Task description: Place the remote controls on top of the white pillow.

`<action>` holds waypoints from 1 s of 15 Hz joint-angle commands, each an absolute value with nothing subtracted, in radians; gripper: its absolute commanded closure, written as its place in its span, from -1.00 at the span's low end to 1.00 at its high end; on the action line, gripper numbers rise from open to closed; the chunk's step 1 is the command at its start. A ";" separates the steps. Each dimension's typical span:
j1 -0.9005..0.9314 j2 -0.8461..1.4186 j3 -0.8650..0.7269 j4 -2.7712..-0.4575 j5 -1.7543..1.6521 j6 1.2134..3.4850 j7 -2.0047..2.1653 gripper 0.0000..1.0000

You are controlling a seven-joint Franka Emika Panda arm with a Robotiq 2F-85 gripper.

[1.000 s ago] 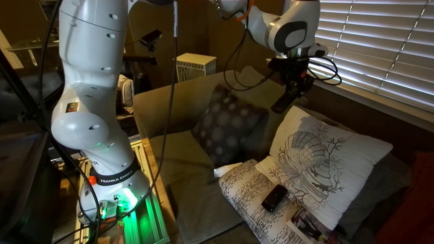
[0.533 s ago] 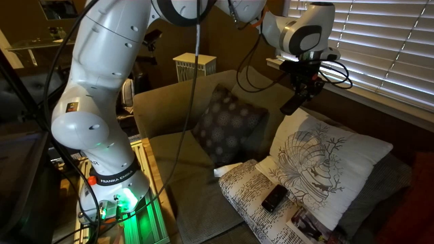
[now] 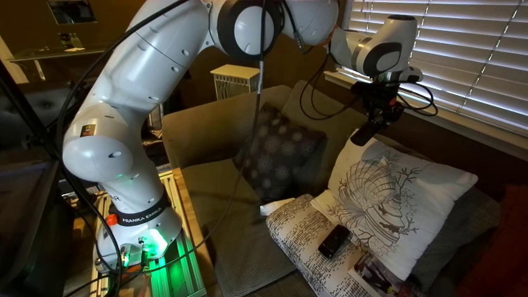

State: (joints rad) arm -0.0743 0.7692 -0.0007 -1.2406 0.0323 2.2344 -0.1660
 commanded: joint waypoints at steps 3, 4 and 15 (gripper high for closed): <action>-0.056 0.905 -0.019 -1.024 0.001 2.144 -0.115 0.27; -0.055 0.924 -0.019 -0.999 0.000 2.130 -0.112 0.27; -0.052 1.094 -0.030 -0.782 -0.014 2.060 -0.093 0.27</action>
